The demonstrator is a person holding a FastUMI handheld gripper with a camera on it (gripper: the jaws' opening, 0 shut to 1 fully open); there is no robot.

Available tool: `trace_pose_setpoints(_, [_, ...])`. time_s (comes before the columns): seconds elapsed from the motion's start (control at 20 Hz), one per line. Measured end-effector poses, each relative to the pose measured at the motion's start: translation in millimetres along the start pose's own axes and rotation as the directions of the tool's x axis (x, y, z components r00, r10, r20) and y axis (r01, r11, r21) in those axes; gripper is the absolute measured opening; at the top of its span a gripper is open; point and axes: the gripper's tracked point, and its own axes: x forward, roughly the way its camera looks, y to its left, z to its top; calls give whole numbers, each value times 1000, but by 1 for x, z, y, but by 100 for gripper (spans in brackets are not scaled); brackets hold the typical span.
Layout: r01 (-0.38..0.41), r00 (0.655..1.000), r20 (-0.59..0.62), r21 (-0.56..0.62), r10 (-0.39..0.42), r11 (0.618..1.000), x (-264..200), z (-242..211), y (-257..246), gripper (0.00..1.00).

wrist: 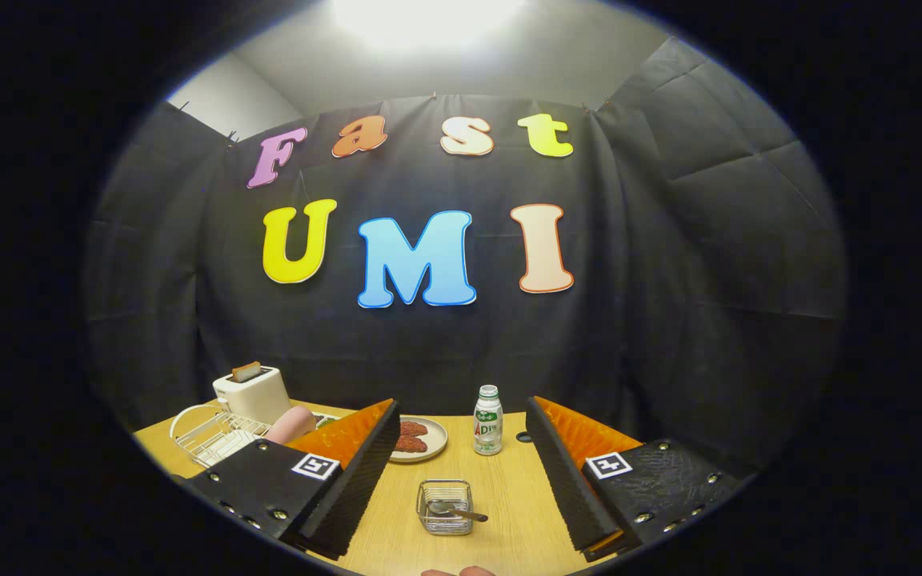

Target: Take the plate from the dish rack, then take the spoon from the basket and place it into the plate.

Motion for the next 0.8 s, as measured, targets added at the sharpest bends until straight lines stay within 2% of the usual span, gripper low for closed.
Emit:
trace_pose_setpoints(0.35, [-63, 997, -48, -33, 61, 997, 16, 24, 73, 96])
trace_pose_setpoints(0.5, [-49, 995, -92, -66, 43, 997, 26, 24, 98, 96])
trace_pose_setpoints(0.8, [-44, 981, -189, -55, 33, 998, 46, 9, 152, 96])
